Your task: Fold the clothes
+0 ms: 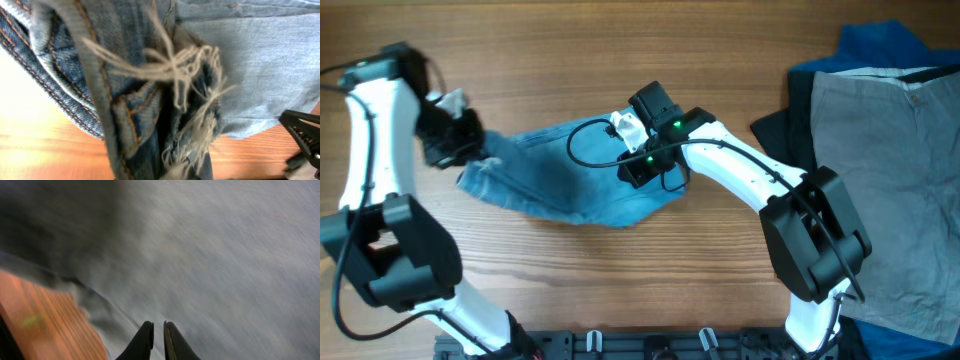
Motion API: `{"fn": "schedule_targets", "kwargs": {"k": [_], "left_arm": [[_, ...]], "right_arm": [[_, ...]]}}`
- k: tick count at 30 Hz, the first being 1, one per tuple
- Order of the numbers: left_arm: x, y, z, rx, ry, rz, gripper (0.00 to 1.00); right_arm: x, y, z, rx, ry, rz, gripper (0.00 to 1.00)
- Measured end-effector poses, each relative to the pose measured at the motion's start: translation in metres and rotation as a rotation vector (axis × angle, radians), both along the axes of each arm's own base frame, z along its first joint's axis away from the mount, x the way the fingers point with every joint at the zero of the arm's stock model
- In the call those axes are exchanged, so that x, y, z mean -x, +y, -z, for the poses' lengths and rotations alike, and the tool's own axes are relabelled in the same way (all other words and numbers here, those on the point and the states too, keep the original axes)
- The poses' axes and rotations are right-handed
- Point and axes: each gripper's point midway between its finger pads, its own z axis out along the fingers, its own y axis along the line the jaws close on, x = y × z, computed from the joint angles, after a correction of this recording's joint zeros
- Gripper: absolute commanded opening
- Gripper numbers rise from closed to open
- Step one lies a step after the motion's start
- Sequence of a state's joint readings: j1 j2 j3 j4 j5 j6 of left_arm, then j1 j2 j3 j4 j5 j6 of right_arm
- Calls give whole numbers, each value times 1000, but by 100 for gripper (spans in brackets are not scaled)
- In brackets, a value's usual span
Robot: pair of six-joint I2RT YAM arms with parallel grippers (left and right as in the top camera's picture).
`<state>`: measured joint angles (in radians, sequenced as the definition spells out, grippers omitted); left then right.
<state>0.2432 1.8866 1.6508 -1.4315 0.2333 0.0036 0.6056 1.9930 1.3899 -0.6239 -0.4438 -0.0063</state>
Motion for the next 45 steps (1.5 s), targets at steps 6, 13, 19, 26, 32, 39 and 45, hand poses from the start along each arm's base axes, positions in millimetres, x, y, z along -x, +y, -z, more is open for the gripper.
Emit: {"fn": "schedule_targets", "kwargs": {"k": [6, 13, 19, 26, 32, 39, 45], "left_arm": [[-18, -83, 1, -19, -73, 249, 4], [-11, -44, -18, -115, -89, 181, 4], [-24, -66, -47, -119, -227, 232, 4], [-25, -80, -49, -75, -240, 253, 4], [-32, -170, -49, 10, -357, 459, 6], [-32, -245, 10, 66, -341, 559, 98], [-28, -268, 18, 100, -332, 563, 100]], "right_arm": [[-44, -45, 10, 153, -63, 270, 10], [-105, -165, 9, 128, 2, 612, 10], [-87, -136, 28, 71, 91, 499, 9], [-80, -132, 48, 37, 151, 446, 9], [-80, -132, 48, 38, 151, 446, 8], [-80, -132, 48, 42, 154, 447, 11], [-76, -127, 45, 26, 168, 423, 44]]}}
